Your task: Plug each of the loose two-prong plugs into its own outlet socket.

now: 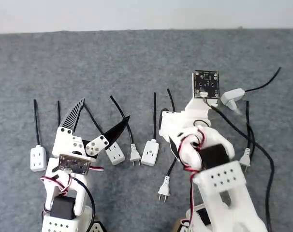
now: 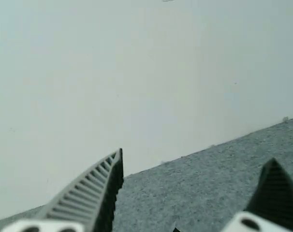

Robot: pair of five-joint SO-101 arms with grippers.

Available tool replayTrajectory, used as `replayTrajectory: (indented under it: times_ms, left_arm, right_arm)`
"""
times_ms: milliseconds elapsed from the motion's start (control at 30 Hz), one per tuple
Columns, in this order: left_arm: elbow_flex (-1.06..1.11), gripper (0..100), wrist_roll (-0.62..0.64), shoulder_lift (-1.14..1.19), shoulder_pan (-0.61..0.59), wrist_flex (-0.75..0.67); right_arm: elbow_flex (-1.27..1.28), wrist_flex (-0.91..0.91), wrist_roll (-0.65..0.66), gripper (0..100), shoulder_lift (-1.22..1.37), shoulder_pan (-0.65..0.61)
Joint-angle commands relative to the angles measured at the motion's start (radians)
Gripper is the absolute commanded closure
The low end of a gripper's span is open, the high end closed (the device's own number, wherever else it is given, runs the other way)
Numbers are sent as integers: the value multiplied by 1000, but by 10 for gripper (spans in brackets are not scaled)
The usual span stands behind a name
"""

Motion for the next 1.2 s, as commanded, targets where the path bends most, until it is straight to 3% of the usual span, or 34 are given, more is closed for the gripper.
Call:
replayTrajectory:
  times_ms: [0, 400, 833, 1167]
  left_arm:
    - [-7, 589, 14, -8, 2, -26]
    - [-48, 589, 14, 60, -2, -31]
    - [-499, 589, 43, 864, -5, -23]
    - [-581, 589, 43, 922, -5, 215]
  right_arm:
    - [-38, 12, -61, 753, 30, 2]
    - [-8, 28, -69, 753, 30, 5]
    - [28, 27, -72, 753, 30, 1]
    - [32, 38, -72, 752, 30, -90]
